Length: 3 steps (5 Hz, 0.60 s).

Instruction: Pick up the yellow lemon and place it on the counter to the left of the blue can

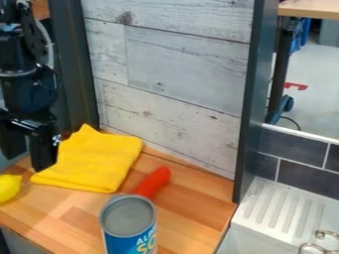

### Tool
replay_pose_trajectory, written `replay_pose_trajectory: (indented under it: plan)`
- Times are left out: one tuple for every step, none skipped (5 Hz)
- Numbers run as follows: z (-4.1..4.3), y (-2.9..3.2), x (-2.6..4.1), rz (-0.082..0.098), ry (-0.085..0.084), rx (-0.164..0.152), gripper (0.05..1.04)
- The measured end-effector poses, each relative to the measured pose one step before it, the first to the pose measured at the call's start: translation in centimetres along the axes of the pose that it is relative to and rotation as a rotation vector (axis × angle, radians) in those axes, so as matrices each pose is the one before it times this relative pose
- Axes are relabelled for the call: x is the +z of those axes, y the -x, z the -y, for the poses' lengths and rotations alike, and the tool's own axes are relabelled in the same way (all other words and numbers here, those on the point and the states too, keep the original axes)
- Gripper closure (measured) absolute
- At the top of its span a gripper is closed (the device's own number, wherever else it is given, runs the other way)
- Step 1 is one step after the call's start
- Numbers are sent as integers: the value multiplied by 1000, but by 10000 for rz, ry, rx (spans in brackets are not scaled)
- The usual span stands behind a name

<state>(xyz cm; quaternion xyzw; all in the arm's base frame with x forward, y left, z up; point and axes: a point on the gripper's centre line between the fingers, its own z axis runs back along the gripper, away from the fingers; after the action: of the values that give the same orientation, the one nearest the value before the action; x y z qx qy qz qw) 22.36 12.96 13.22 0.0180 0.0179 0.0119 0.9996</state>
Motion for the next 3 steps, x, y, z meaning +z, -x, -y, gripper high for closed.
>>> replay_pose_trajectory:
  plan:
    - [55,45,-583,-204,105,-73,81]
    - [-1250,-1131,-451,-42,-398,-1611,81]
    - [-1791,-366,-699,-321,-633,-640,81]
